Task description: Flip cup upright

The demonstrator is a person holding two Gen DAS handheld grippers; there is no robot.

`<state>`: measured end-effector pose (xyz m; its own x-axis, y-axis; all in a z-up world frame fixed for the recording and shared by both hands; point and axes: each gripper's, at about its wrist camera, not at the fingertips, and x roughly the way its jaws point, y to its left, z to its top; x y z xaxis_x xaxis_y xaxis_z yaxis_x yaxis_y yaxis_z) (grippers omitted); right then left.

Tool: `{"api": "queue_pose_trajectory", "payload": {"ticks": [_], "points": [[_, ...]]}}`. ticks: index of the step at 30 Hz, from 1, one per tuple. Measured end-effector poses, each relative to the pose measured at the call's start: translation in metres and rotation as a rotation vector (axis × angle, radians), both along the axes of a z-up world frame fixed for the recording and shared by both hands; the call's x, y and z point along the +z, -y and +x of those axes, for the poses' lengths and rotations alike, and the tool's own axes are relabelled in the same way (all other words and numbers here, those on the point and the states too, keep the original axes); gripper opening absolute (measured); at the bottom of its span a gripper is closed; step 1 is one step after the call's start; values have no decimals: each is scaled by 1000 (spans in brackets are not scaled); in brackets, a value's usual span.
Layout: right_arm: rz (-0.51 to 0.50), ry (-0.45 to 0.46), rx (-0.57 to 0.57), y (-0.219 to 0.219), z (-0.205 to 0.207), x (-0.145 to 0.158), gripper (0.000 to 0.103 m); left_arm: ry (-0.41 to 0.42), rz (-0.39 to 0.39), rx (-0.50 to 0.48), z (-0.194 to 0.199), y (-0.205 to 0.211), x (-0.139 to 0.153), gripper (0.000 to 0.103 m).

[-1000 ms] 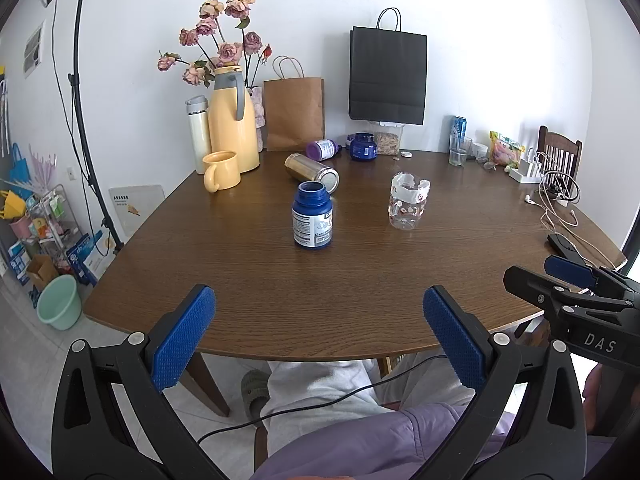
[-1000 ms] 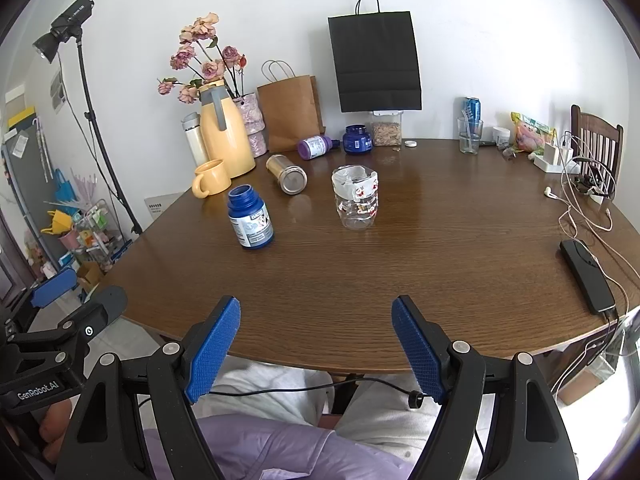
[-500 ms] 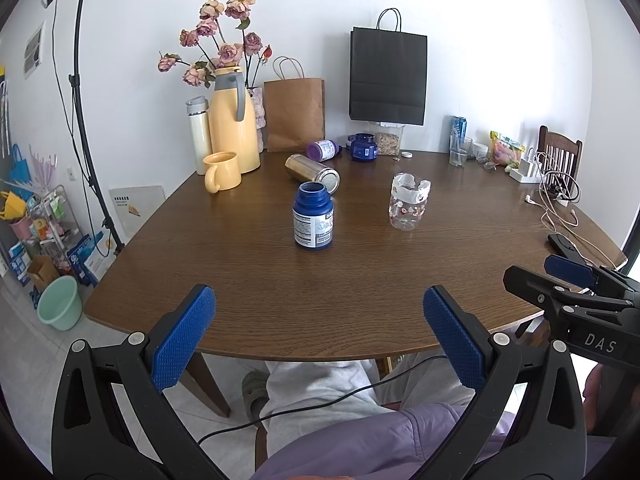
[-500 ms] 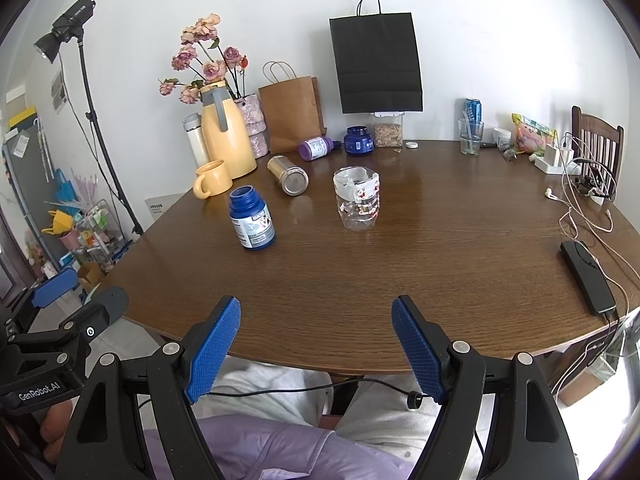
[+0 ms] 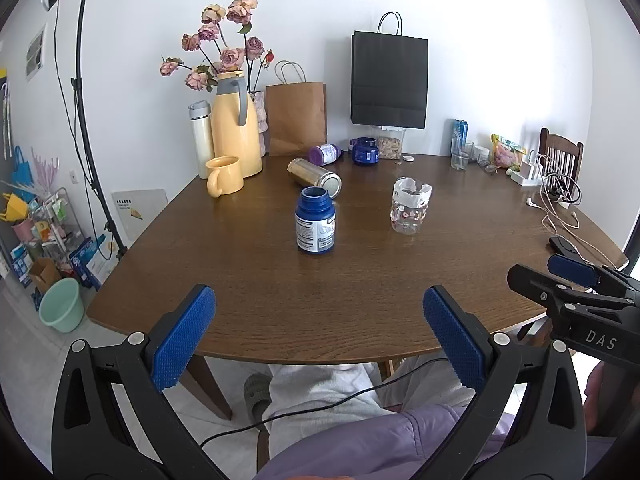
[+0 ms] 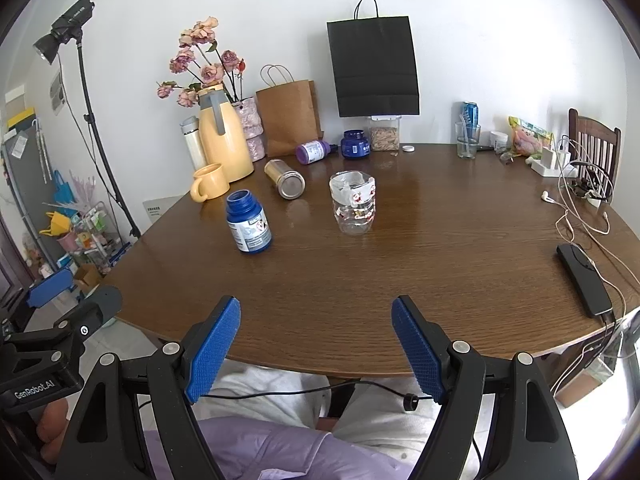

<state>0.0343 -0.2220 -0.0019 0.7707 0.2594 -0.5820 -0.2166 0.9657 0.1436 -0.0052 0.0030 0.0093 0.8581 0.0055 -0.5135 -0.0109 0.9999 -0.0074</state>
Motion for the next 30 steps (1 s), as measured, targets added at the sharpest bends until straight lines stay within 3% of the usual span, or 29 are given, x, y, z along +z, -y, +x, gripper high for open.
{"api": "queue_pose_trajectory", "payload": {"ticks": [30], "points": [[-7, 3, -4, 0, -1, 3, 82, 5, 4, 2, 2, 2, 2, 103]]}}
